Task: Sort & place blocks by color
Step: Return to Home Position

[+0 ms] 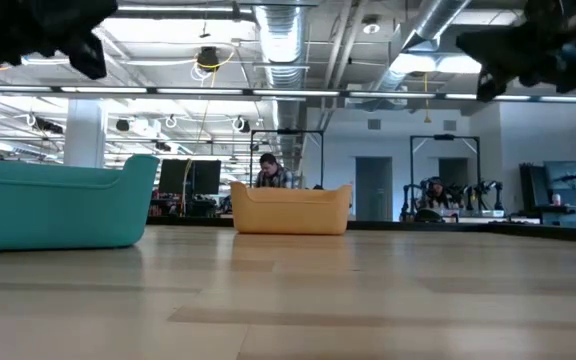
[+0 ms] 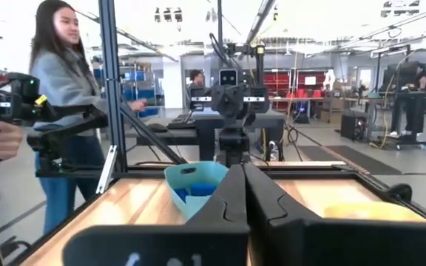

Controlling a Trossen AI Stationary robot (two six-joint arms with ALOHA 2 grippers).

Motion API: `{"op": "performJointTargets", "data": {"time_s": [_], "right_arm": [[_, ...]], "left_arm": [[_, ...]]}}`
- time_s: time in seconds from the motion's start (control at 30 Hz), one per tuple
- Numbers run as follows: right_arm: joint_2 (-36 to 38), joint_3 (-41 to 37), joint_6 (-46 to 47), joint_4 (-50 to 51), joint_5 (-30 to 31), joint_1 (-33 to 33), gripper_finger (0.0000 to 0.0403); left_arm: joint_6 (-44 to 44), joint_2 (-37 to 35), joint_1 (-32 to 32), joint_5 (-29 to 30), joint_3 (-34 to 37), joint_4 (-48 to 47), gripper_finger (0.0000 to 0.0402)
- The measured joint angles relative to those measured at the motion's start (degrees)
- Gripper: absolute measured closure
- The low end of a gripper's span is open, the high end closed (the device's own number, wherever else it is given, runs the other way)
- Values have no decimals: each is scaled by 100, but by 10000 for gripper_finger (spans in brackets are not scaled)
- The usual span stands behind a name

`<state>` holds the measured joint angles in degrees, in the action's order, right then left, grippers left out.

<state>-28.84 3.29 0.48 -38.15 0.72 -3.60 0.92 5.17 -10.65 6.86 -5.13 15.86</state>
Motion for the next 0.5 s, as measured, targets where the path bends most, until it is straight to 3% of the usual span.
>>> {"op": "performJointTargets", "data": {"time_s": [0.17, 0.5], "right_arm": [[147, -280, 17, -90, 6, -12, 397], [162, -283, -204, 403, 97, -12, 396]], "left_arm": [[-109, -260, 4, 5, 448, 304, 401], [-163, -271, 8, 1, 451, -657, 401]]}}
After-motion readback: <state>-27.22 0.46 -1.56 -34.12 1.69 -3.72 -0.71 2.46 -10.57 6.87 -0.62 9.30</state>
